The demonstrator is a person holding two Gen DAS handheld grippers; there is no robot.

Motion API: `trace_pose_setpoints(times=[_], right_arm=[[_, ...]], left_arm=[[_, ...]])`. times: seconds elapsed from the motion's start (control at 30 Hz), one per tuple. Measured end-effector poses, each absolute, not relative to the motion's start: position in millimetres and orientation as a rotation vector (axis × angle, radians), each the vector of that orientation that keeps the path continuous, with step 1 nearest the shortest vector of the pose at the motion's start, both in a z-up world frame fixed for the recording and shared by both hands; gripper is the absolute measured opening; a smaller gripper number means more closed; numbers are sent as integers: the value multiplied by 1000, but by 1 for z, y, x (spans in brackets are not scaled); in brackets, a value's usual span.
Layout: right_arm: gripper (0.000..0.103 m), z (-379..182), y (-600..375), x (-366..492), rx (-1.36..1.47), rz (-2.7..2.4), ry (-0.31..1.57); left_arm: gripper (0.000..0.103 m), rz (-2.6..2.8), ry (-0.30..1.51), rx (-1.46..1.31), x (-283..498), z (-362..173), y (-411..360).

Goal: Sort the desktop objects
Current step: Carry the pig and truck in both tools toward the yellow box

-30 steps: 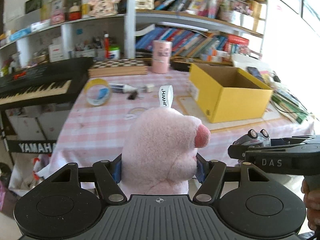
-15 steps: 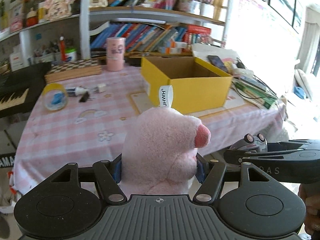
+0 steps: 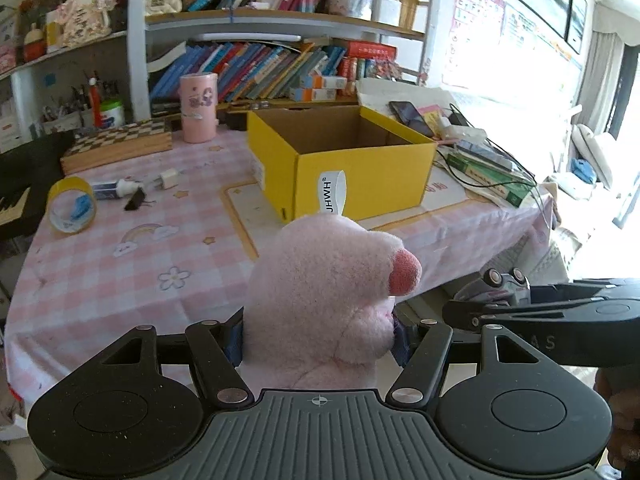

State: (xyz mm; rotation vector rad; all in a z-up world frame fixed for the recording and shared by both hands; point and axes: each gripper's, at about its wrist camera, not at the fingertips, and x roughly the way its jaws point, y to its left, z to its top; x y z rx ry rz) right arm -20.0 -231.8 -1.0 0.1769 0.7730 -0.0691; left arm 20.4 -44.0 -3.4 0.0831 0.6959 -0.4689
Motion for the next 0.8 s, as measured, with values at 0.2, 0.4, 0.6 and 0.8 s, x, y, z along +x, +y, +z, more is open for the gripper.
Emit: trace_pose_setpoints(times=[0.2,0.4,0.6,0.8], right_arm=[[62,-7,-253,2,183,-67,790],[62,-8,-279,46,186,-40,800],[62,13,-309,91,123,-8,696],[62,38,-344,141,81,52,618]], left_arm=[[66,-476,710,97,39,-8,-68],[66,-435,709,84,79,-6,-89],[66,-417,631,55,114,15,-115],[66,-396,578,12,158,41,-145]])
